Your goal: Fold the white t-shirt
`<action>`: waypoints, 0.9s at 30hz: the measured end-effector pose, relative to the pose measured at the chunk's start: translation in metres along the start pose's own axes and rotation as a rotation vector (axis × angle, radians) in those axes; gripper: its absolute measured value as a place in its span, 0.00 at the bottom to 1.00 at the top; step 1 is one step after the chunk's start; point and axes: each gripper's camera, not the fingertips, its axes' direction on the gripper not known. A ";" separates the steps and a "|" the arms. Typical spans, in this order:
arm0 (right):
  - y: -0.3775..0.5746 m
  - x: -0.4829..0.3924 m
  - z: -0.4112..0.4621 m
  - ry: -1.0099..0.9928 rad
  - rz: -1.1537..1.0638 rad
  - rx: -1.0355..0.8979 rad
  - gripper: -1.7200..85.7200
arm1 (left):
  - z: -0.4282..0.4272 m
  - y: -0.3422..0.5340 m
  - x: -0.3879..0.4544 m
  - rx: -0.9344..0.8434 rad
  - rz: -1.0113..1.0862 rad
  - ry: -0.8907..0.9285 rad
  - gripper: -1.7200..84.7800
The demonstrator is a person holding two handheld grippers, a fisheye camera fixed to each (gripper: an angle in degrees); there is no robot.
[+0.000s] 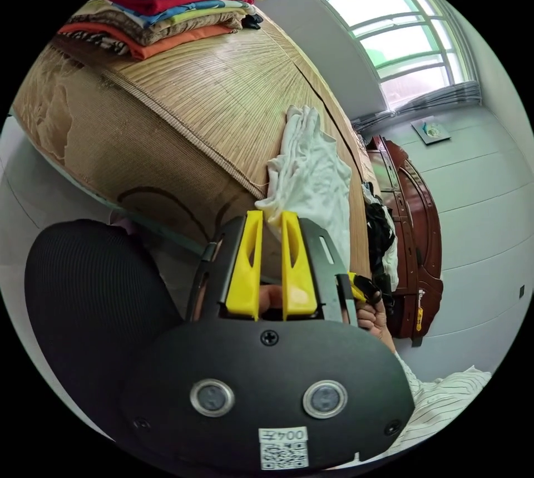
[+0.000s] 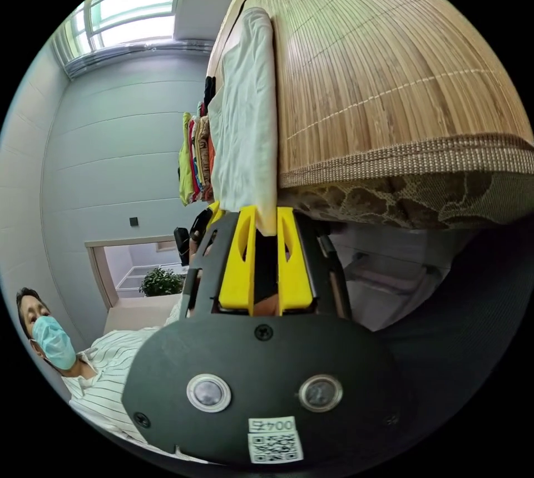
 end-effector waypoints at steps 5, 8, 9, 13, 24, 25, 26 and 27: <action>-0.007 0.020 -0.003 -0.091 0.029 -0.033 0.11 | 0.017 0.033 0.001 -0.037 -0.040 0.102 0.12; -0.009 0.025 -0.005 -0.136 0.064 -0.040 0.08 | 0.049 0.062 0.014 -0.099 -0.037 0.161 0.15; -0.009 0.023 -0.006 -0.134 0.073 -0.037 0.07 | 0.067 0.075 0.022 -0.138 -0.035 0.205 0.16; -0.012 -0.008 -0.025 -0.168 0.092 -0.024 0.07 | 0.125 0.100 0.043 -0.213 -0.092 0.393 0.20; -0.022 -0.029 -0.043 -0.181 0.147 -0.005 0.07 | 0.218 0.106 0.080 -0.069 -0.239 0.506 0.26; -0.021 -0.025 -0.045 -0.190 0.158 -0.001 0.07 | 0.225 0.104 0.081 -0.052 -0.260 0.506 0.26; -0.020 -0.021 -0.047 -0.204 0.166 0.002 0.07 | 0.228 0.104 0.081 -0.043 -0.271 0.501 0.26; -0.020 -0.019 -0.048 -0.214 0.170 0.002 0.07 | 0.235 0.103 0.083 -0.025 -0.288 0.490 0.26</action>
